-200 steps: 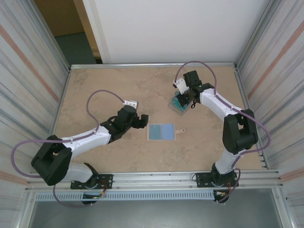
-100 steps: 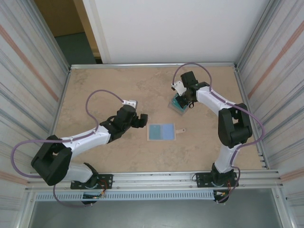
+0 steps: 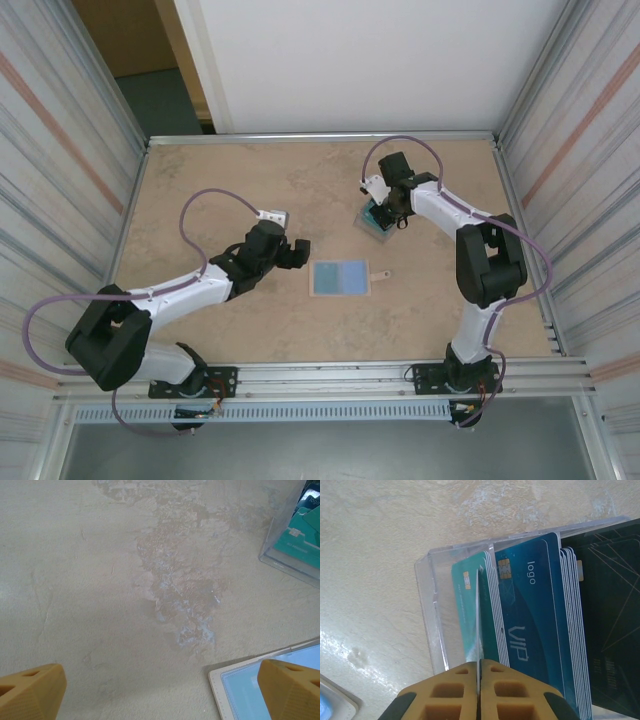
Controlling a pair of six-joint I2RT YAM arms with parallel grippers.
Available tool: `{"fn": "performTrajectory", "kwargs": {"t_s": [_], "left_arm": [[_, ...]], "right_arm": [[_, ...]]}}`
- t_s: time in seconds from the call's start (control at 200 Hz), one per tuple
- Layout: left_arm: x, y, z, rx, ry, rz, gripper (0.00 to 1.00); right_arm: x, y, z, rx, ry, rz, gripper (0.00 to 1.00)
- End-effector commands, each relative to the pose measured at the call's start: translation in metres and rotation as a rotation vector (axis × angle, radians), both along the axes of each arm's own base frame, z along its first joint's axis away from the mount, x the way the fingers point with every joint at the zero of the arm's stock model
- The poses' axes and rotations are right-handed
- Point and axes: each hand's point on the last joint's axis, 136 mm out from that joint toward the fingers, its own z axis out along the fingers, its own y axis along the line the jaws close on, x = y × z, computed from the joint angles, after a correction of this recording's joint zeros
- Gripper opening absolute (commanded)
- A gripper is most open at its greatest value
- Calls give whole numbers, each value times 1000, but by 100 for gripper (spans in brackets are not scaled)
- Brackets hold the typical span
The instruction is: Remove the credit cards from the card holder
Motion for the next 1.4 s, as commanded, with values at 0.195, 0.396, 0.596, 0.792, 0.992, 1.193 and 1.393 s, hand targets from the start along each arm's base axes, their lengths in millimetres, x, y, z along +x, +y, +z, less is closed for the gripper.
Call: {"fn": "performTrajectory", "kwargs": {"t_s": [0.195, 0.396, 0.596, 0.792, 0.992, 1.193, 1.393], "left_arm": [[1, 2, 5, -16, -1, 11, 99], [1, 4, 6, -20, -3, 24, 99], [1, 11, 7, -31, -16, 59, 99], [-1, 22, 11, -35, -40, 107, 99], [-2, 38, 14, -54, -65, 177, 99], [-4, 57, 11, -112, -76, 248, 99], [-6, 72, 7, -154, -76, 289, 99]], "right_arm": [[1, -2, 1, -29, 14, -6, 17], [-3, 1, 7, -20, 4, -13, 19], [-10, 6, 23, 7, -30, -48, 25], [-25, 17, 42, 103, -67, -126, 32], [-51, 36, 54, 214, -77, -237, 34], [-88, 60, 47, 263, -42, -333, 39], [-119, 82, 34, 237, -29, -375, 45]]}}
